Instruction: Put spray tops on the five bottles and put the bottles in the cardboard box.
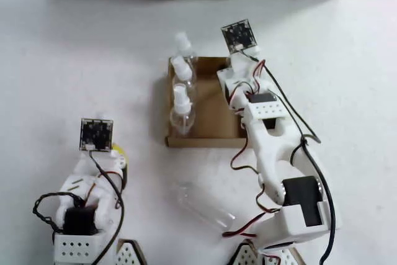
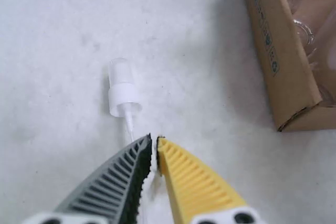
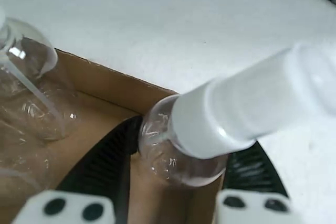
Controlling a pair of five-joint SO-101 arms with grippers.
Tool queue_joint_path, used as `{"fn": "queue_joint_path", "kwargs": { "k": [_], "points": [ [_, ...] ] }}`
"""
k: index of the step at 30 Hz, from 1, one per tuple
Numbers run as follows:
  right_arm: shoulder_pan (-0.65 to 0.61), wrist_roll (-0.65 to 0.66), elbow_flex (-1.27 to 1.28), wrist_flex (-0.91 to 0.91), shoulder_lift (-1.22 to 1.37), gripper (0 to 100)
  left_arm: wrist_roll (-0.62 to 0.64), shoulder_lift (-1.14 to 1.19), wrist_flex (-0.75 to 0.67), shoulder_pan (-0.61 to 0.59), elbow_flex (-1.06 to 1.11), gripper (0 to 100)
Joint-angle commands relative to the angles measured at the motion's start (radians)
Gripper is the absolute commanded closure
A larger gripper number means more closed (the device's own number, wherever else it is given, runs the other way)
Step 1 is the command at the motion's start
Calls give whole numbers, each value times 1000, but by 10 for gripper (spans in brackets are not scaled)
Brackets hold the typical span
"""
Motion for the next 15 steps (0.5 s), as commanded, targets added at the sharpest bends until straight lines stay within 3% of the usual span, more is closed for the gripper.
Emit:
{"fn": "queue_joint_path", "kwargs": {
  "k": [1, 9, 15],
  "points": [
    [-16, 6, -6, -5, -4, 872, -11, -16, 0, -7, -3, 980],
    [-16, 5, -6, -1, -4, 861, -11, -16, -2, -10, -3, 980],
    [-27, 5, 2, 1, -2, 714, -11, -16, -14, -12, -3, 980]
  ]
}}
